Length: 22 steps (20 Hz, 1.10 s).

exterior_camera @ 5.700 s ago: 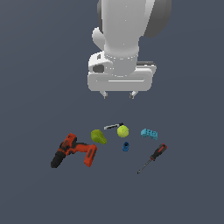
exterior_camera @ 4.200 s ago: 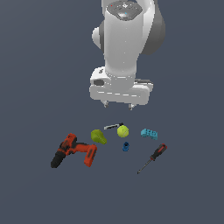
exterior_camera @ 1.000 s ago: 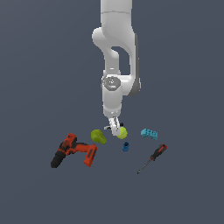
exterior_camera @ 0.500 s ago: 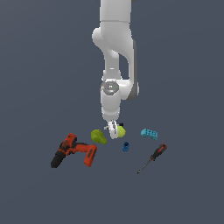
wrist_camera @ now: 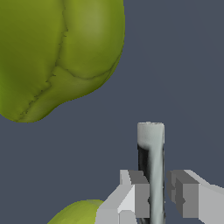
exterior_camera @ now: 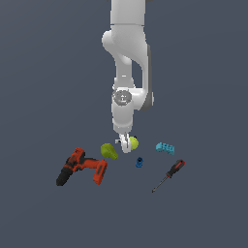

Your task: Pick up a designated object from a clutter of objects.

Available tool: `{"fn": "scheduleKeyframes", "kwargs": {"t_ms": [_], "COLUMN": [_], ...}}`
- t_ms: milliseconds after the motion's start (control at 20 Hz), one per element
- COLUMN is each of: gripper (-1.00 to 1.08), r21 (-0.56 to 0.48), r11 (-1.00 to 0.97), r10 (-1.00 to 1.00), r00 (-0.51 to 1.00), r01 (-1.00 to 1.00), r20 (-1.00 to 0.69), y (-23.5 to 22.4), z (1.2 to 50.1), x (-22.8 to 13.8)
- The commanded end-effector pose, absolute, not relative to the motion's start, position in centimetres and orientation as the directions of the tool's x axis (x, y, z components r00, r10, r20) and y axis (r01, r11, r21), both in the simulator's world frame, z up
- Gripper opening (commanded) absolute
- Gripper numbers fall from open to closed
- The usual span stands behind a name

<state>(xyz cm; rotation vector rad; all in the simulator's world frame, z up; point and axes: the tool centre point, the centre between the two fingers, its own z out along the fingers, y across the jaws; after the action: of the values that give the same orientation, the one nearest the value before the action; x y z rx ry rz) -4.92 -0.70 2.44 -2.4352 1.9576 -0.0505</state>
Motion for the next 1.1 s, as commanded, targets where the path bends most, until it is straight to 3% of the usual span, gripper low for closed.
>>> {"fn": "scheduleKeyframes", "kwargs": {"t_ms": [0, 550, 1050], "gripper": [-1.00, -1.00, -1.00], "r21": [-0.034, -0.031, -0.025], "r11": [-0.216, -0.218, -0.224], "r10": [-0.976, -0.976, -0.975], "r00": [0.215, 0.218, 0.224], "r01": [-0.976, -0.975, -0.974], "r20": [0.015, 0.013, 0.010], "y": [-0.6, -0.8, -1.4], "z": [2.4, 5.3, 12.4], "x": [-4.9, -5.4, -6.6]}}
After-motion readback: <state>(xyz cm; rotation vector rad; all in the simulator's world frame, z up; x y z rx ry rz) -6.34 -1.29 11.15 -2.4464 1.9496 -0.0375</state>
